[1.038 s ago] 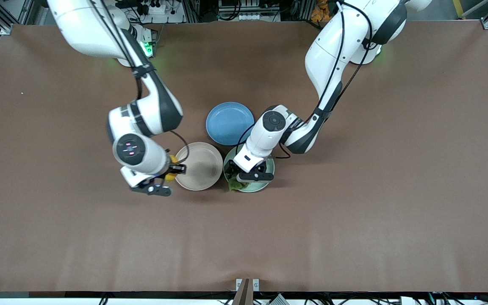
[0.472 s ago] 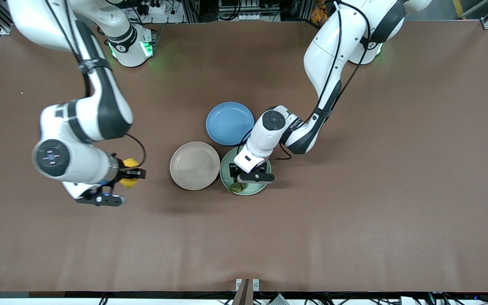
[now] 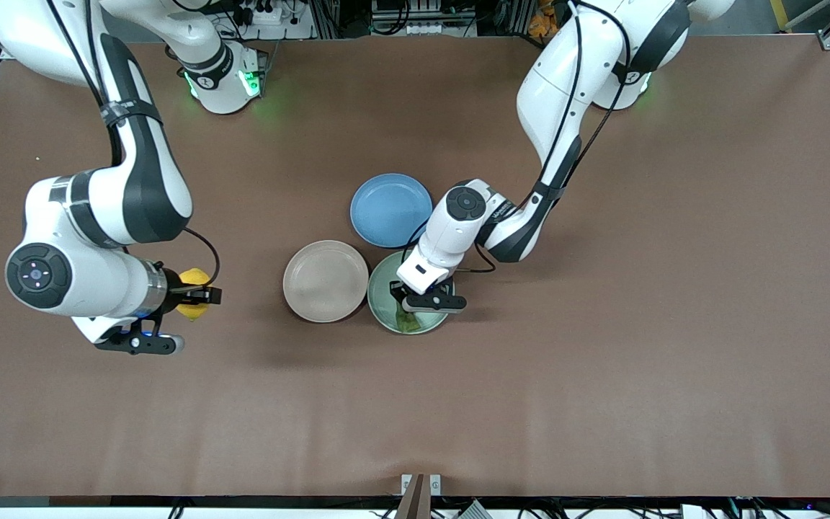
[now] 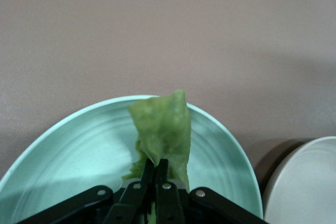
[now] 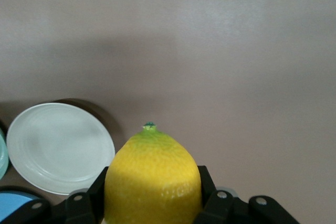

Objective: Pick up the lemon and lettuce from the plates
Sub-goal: 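Lift the lemon with the right gripper and carry it off the plates, then lift the lettuce with the left gripper and carry it off the plates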

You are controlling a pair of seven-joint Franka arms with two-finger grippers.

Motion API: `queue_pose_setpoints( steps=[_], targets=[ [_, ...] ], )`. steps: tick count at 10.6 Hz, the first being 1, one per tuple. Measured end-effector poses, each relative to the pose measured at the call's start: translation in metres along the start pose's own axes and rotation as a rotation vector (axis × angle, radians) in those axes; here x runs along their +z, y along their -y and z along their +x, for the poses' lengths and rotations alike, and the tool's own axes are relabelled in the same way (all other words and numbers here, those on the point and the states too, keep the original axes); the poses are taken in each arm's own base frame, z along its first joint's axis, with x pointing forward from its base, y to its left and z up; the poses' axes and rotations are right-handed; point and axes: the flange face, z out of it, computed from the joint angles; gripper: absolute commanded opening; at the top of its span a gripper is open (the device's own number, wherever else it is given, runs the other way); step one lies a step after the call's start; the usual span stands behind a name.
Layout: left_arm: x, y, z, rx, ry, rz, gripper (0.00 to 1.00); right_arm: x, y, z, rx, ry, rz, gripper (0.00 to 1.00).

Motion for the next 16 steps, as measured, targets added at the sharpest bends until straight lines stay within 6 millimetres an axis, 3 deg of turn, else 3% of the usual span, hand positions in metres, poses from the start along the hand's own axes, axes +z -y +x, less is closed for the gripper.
queue_pose_setpoints(
  steps=[4,9,12,13,16],
  targets=[
    [-0.021,-0.007,0.013,-0.007,-0.014,-0.004,0.00,0.001,-0.064,0.006,-0.044,0.056,-0.004,0.15],
    [-0.075,0.006,0.049,-0.022,0.079,0.132,0.00,0.020,-0.098,0.008,-0.021,0.109,-0.001,0.15],
    [-0.101,0.024,0.066,0.026,0.130,0.190,0.00,0.046,-0.144,0.017,-0.036,0.142,0.017,0.16],
    [-0.109,0.032,0.072,0.039,0.138,0.199,0.00,0.063,-0.154,0.021,-0.031,0.162,0.020,0.16],
    [-0.120,0.051,0.067,0.090,0.164,0.219,0.00,0.119,-0.160,0.034,-0.023,0.178,0.020,0.16]
  ],
)
